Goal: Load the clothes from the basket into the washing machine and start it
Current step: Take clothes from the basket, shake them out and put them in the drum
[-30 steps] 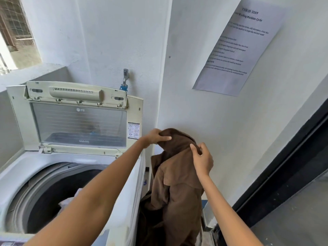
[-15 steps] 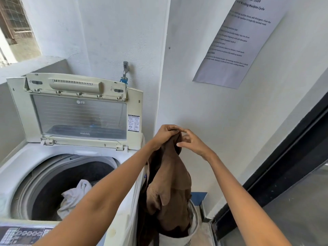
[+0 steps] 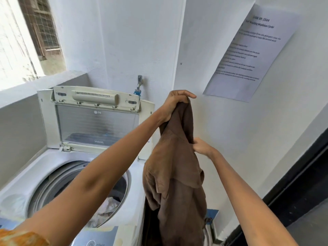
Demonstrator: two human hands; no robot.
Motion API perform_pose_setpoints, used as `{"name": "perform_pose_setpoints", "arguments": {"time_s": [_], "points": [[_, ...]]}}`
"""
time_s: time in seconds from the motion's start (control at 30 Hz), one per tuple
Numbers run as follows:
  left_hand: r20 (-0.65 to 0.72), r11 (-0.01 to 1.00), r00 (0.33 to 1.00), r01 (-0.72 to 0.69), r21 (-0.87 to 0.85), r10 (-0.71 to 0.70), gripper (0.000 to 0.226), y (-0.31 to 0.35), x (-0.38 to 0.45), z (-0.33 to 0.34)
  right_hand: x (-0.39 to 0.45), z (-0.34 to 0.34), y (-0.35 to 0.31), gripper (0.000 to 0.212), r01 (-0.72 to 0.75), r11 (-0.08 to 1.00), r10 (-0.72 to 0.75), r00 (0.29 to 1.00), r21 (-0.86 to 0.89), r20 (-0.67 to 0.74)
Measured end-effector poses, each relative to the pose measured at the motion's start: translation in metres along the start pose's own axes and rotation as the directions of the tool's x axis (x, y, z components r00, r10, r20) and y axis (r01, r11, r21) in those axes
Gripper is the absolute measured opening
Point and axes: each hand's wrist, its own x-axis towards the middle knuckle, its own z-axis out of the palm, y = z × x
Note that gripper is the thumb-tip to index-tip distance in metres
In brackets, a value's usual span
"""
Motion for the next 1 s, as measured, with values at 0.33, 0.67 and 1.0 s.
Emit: {"name": "perform_pose_setpoints", "arguments": {"time_s": [0.33, 0.67, 1.0], "points": [[-0.423, 0.944, 0.884, -0.059, 0.324, 0.2, 0.02, 0.008, 0.05, -0.032, -0.042, -0.106, -0.064, 0.021, -0.051, 0.967, -0.193, 0.496, -0.25, -0.847], [-0.575, 0.93, 0.742, -0.189, 0.315, 0.345, 0.022, 0.118, 0.085, -0.004, -0.092, -0.163, -0.157, 0.013, 0.422, 0.901, -0.408, 0.751, -0.098, -0.52], [-0.5, 0.961, 0.829, -0.152, 0.233, 0.252, 0.024, 0.083, 0.067, 0.016, -0.058, -0.07, -0.034, 0.033, -0.014, 1.0, 0.018, 0.991, 0.028, -0.135]]}}
